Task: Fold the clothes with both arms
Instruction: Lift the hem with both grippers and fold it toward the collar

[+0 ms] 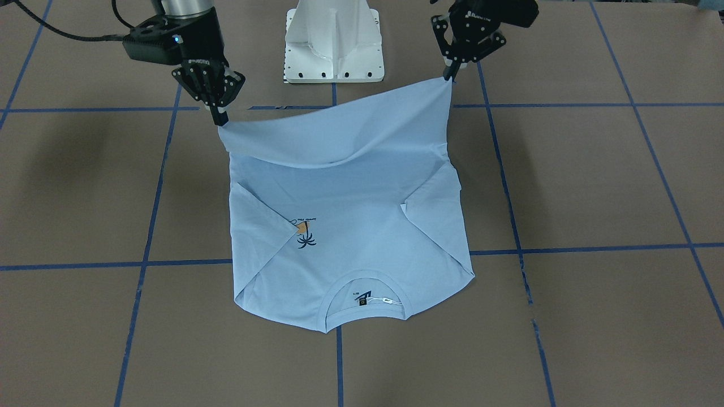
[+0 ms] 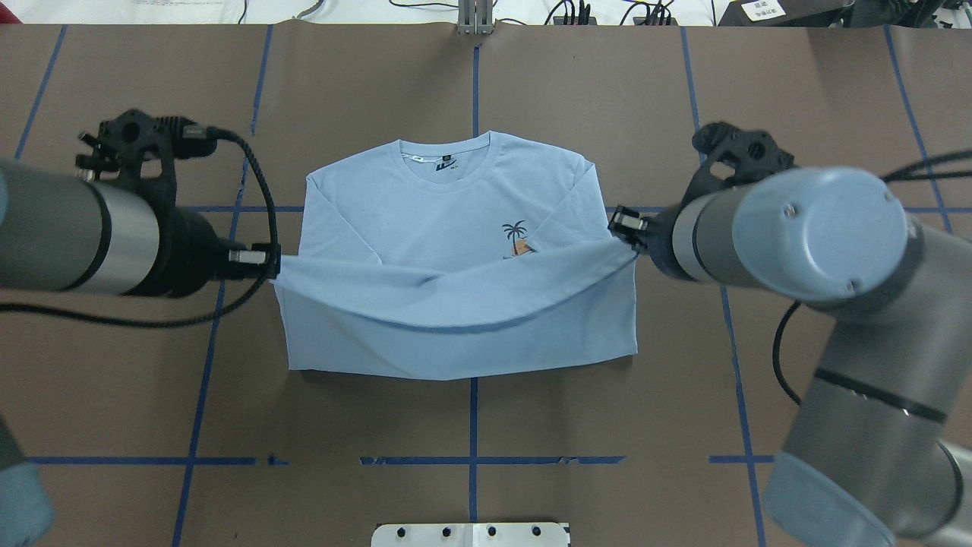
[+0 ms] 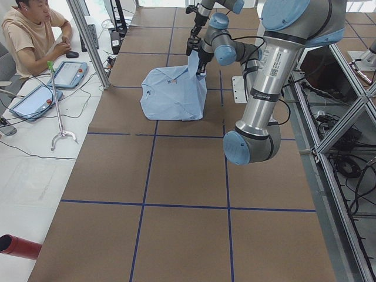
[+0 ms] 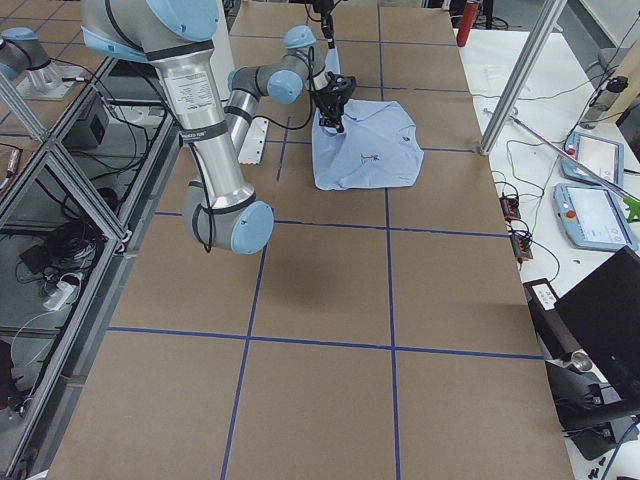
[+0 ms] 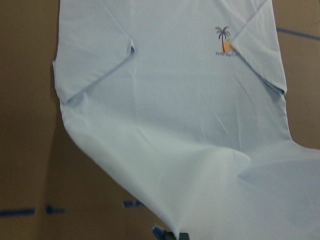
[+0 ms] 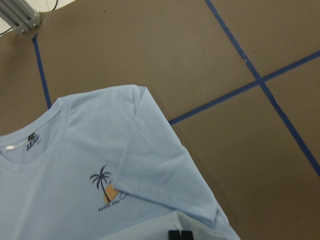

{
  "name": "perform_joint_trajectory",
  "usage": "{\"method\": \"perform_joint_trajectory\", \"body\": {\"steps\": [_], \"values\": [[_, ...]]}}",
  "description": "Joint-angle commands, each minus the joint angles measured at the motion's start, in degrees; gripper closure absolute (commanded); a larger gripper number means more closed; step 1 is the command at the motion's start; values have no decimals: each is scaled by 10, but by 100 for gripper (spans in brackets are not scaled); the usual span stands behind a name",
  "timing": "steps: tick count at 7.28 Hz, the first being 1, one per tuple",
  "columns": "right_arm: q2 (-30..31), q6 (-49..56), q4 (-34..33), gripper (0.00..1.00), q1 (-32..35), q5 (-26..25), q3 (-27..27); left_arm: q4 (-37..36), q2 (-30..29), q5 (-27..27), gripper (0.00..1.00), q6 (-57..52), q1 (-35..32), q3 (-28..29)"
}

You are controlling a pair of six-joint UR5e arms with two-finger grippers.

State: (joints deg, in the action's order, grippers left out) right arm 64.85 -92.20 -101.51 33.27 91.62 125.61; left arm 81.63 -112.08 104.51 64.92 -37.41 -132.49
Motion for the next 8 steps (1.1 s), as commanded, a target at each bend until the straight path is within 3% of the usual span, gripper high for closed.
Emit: {"method": "perform_joint_trajectory", "body": {"steps": [1,2,4,6,8], "values": [[-56,54,3,100,71,17,-104,15,-57,2,100,-55,-60,127],[-86,61,4,100,84,17,-159,71,-68,1,100,-55,-70,197],[-111,59,138,100,97,15,-293,202,-95,-29,100,-55,-76,347],[-164,57,212,100,98,11,-434,241,-118,-54,100,-57,-75,432],[-168,56,238,100,94,10,-482,284,-125,-55,100,-57,-73,489]]}}
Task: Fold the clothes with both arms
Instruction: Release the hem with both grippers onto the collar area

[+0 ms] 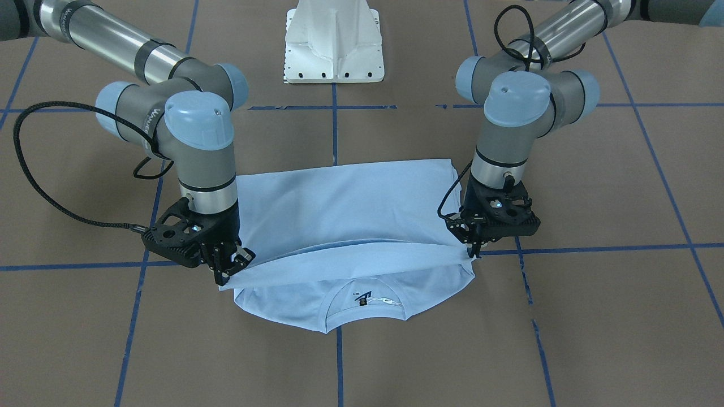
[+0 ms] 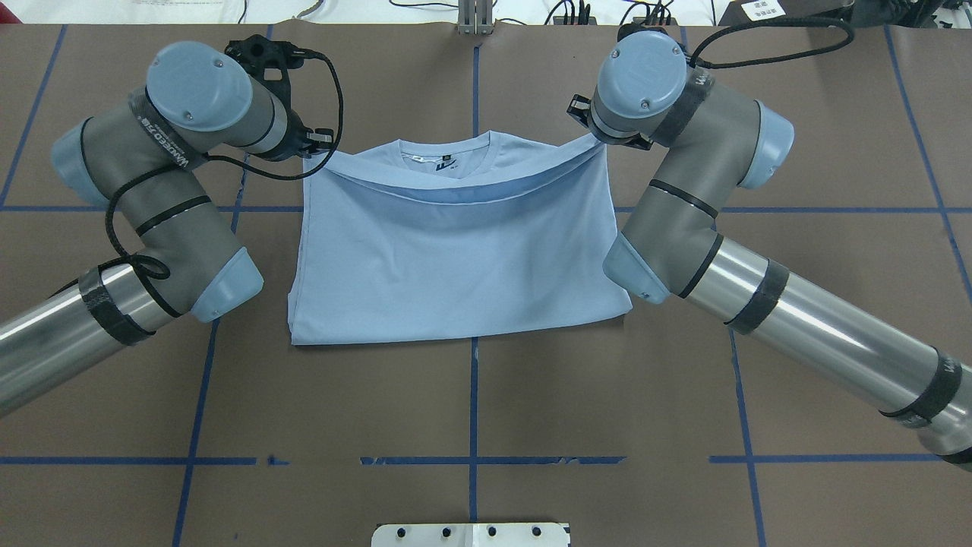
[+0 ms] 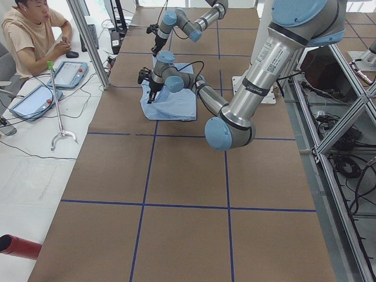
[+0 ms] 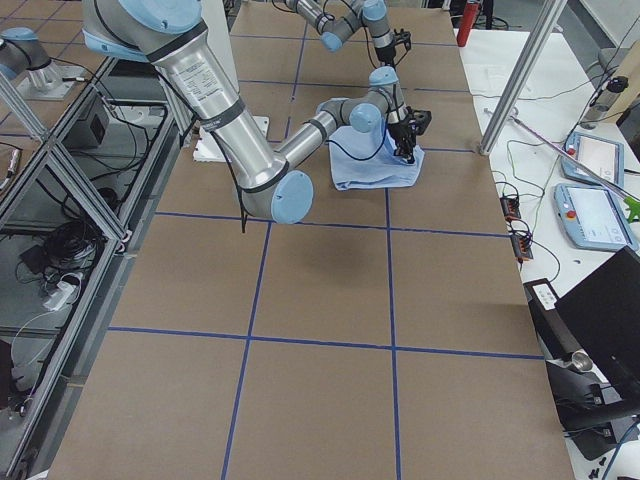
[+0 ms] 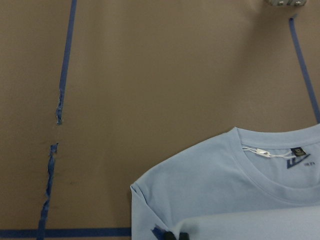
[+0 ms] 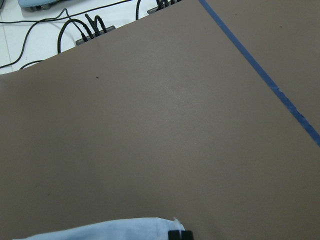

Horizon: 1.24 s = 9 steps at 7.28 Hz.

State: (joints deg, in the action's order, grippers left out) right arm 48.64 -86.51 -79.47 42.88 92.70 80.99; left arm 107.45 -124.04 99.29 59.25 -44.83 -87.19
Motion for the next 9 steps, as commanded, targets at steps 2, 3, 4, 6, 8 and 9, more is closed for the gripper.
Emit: {"method": "perform_joint_trajectory", "body": {"steps": [2,3,4,6,8,9], "values": [[-5,5,19,100,-8,0,-41,43,-3,-2,100,0,4,47],[-3,6,19,92,-8,0,-41,44,-2,-2,100,-9,4,46],[-6,3,19,1,-8,-2,-40,51,4,-2,37,-37,3,41],[0,57,20,0,-1,7,-12,62,50,5,0,-84,5,-34],[12,83,21,0,1,9,7,64,131,47,0,-72,18,-135],[12,83,21,0,1,9,8,65,180,45,0,-35,52,-187]]}}
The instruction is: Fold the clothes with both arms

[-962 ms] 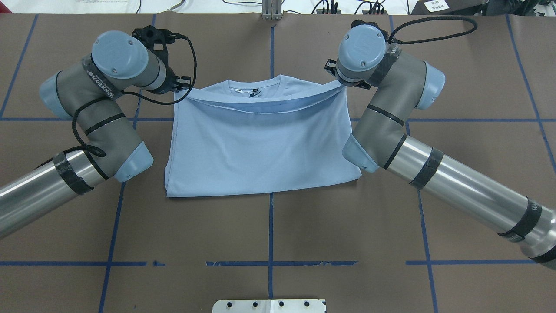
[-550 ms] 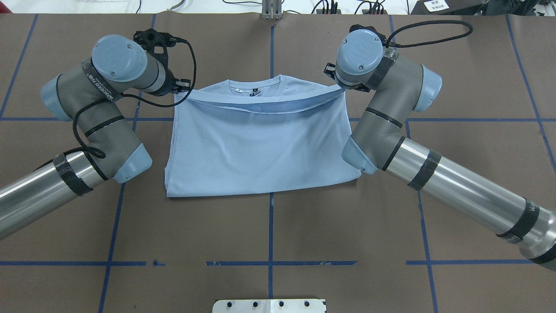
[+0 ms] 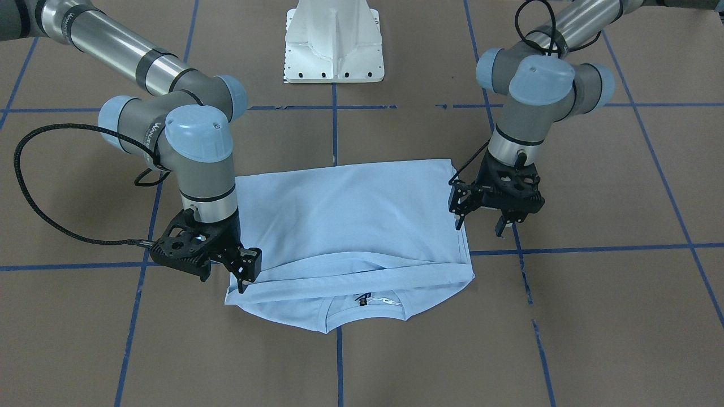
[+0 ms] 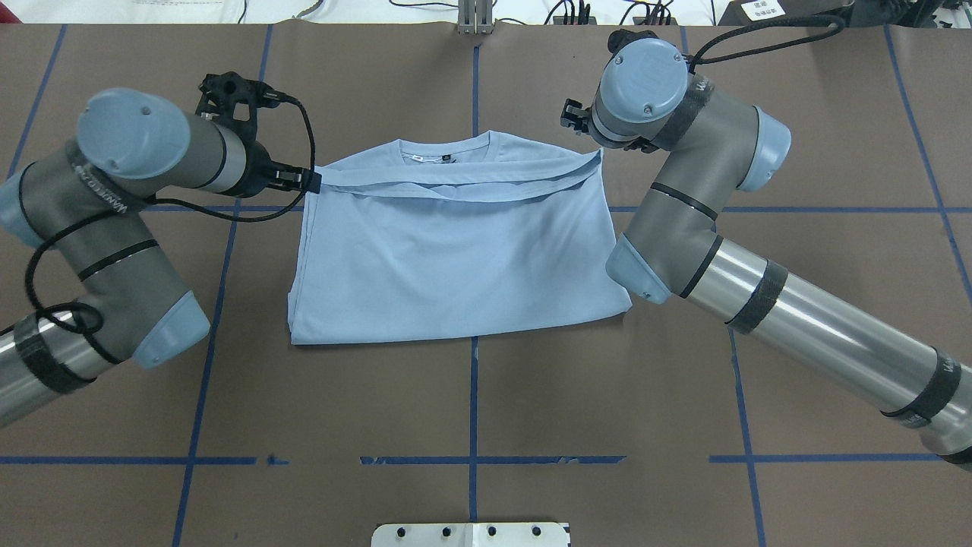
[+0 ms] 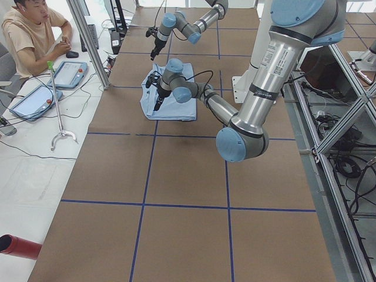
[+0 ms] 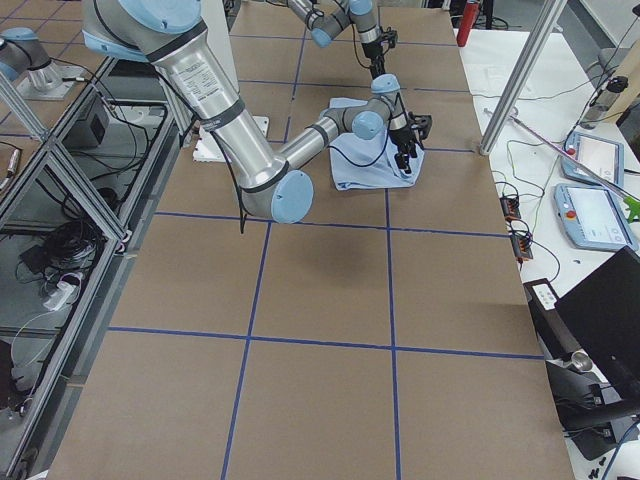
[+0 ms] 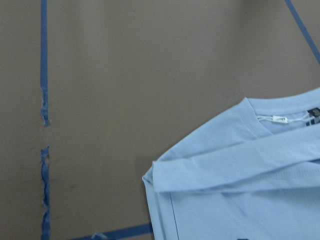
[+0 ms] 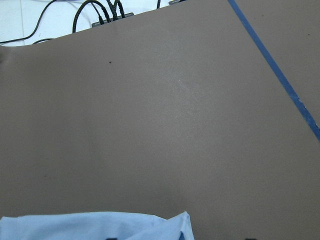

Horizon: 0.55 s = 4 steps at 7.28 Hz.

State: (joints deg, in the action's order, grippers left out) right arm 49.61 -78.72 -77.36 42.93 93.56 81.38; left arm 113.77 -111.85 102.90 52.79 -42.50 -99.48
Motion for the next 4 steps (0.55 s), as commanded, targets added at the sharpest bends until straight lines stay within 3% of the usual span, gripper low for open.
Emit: {"method": "perform_joint_trajectory", "body": {"steps": [1,2,4], "values": [[2,5,0,0,0,0,6,6,85,6,0,69,55,-96],[2,6,0,0,0,0,7,21,107,-4,0,101,81,-105],[3,6,0,0,0,0,7,30,113,-65,40,181,147,-90]]}}
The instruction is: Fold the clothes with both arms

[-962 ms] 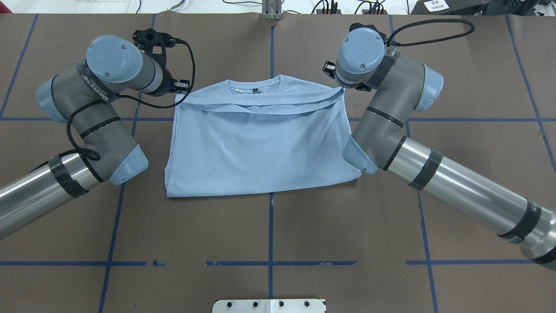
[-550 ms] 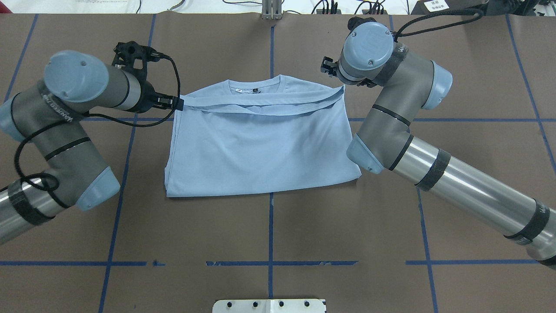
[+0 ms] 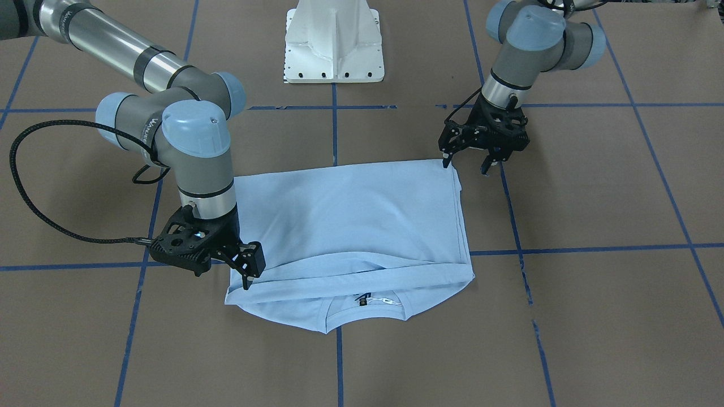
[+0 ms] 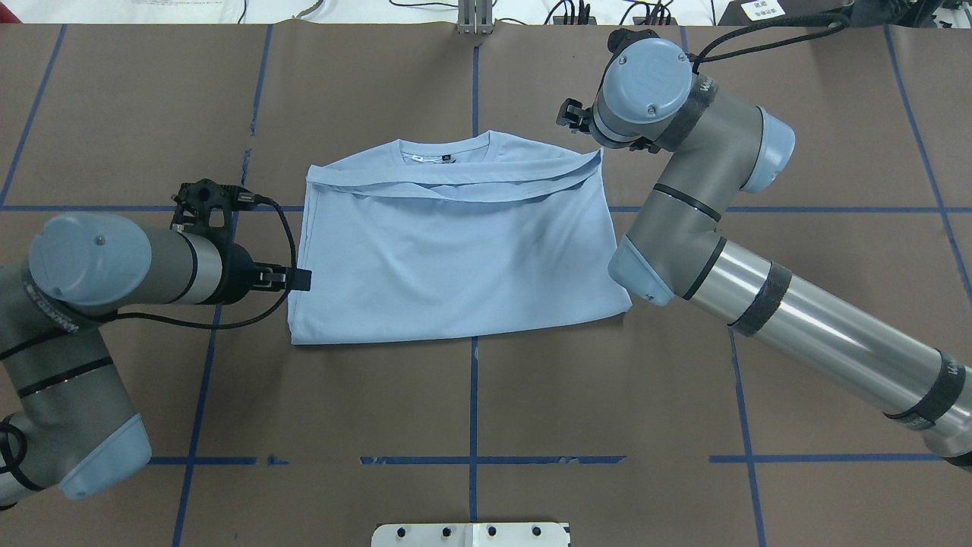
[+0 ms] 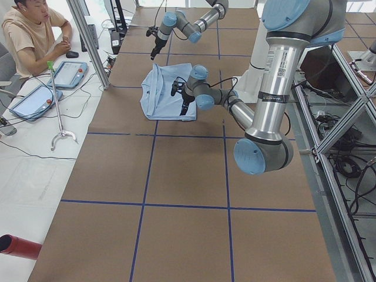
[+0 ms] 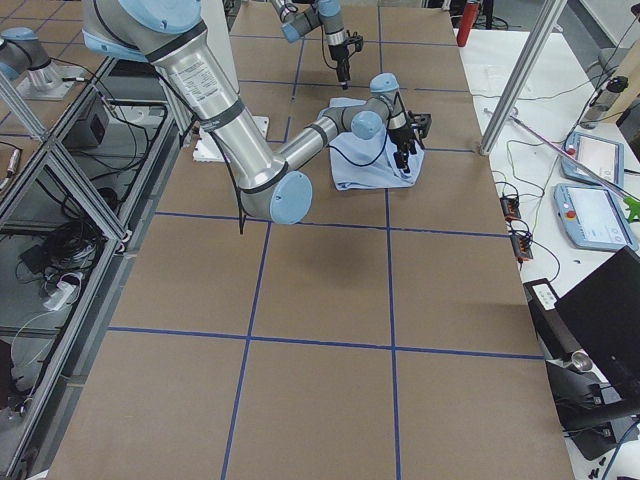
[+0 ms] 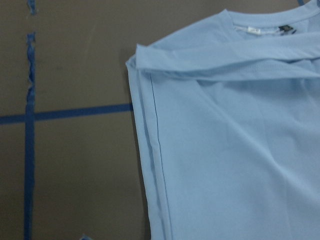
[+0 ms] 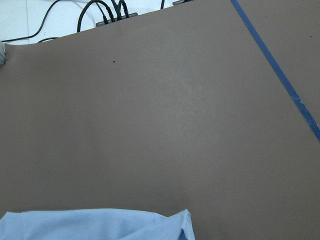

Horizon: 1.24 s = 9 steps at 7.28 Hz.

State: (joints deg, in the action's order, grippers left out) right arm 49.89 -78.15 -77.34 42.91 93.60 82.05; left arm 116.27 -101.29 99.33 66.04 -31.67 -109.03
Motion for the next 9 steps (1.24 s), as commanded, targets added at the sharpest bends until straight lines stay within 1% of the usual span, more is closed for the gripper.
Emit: {"method": "perform_joint_trajectory", "body": {"steps": [1,4,5,6,7,8,9], "values": [[0,0,0,0,0,0,0,5,6,-34,45,54,43,18],[6,-1,1,0,0,-1,0,5,4,-37,45,55,59,27],[6,-1,1,0,0,-1,0,5,4,-38,47,65,68,27],[8,-1,1,0,0,-1,1,5,1,-47,53,76,80,28],[10,-1,2,0,0,-1,2,5,1,-51,66,77,85,28],[11,-1,2,0,0,-1,5,5,1,-51,88,78,86,27],[11,-2,2,0,0,-1,5,5,3,-51,100,77,86,26]]}}
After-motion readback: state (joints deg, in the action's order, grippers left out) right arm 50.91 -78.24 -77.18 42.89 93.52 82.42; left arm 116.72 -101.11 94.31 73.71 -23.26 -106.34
